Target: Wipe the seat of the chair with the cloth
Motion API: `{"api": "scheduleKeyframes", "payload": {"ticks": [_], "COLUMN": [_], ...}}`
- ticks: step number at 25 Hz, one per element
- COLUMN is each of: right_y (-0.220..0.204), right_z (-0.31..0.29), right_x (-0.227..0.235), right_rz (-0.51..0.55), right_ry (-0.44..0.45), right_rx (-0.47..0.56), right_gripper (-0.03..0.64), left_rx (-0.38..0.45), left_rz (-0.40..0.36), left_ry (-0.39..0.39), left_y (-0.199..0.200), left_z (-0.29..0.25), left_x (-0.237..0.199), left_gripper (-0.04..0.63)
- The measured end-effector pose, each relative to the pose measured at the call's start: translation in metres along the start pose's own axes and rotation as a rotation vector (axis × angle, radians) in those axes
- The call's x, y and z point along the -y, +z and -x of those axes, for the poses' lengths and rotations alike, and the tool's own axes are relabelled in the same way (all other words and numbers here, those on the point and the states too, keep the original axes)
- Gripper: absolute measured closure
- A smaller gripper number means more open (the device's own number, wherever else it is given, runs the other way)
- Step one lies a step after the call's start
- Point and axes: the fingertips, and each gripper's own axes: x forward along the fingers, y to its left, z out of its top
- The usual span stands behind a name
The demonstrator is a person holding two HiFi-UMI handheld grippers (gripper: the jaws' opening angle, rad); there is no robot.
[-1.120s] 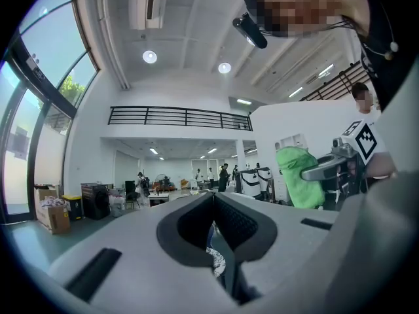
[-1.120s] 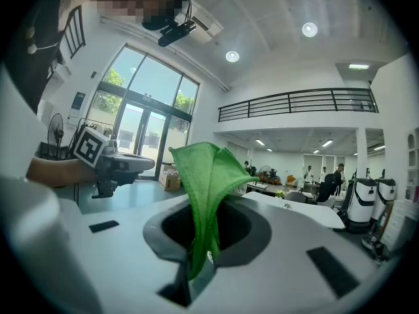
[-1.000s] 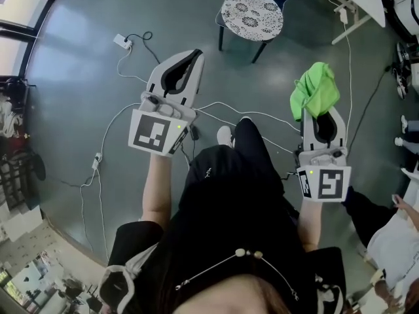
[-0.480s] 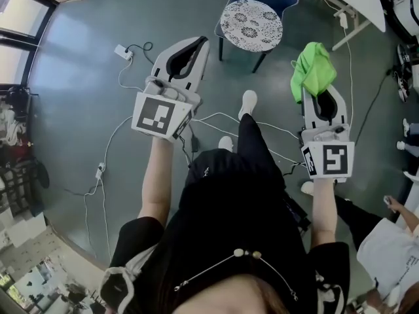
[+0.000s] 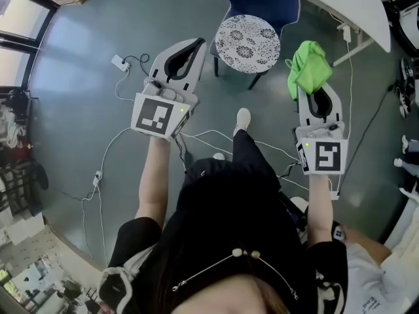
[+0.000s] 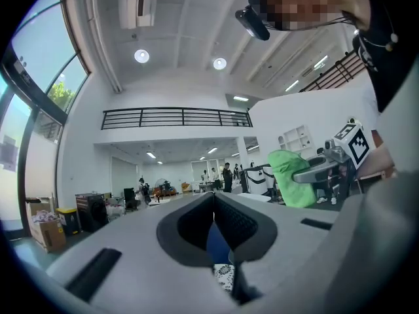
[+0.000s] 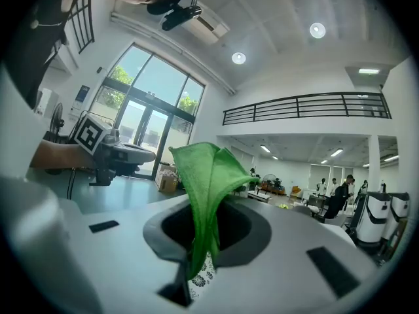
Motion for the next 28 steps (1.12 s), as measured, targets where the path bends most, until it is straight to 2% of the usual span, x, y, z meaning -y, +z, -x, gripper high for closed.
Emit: {"api": "scheduleKeyframes", "payload": {"ticks": [7, 11, 20, 28], "right_y": [-0.028, -0.047, -0.09, -0.157], "right_z": [-0.079, -0.123, -0.221, -0.347], "right_x": [0.067, 0.088, 0.099, 0.092], "right_rz": [0.028, 0.052, 0.146, 0.223], "right_ry": [0.074, 0.099, 0.137, 0.178], "right_rx": [-0.045, -0.073, -0.193, -0.343], "right_gripper": [0.566, 0.566, 0.565, 0.565], "left_rx": [-0.031, -0.034, -0.064, -0.072], "left_rz": [-0.041, -0.02, 0.022, 0.105], "left_ry": [0.048, 0.063, 0.061, 0.074], "left_y": [-0.001, -0.006, -0.039, -0.113], "left_z": [-0.08, -0.104, -0.147, -0.224], "left_x": [-0.032, -0.045, -0.092, -0.17], "left_gripper": [0.589, 0.589, 0.589, 0.589]}}
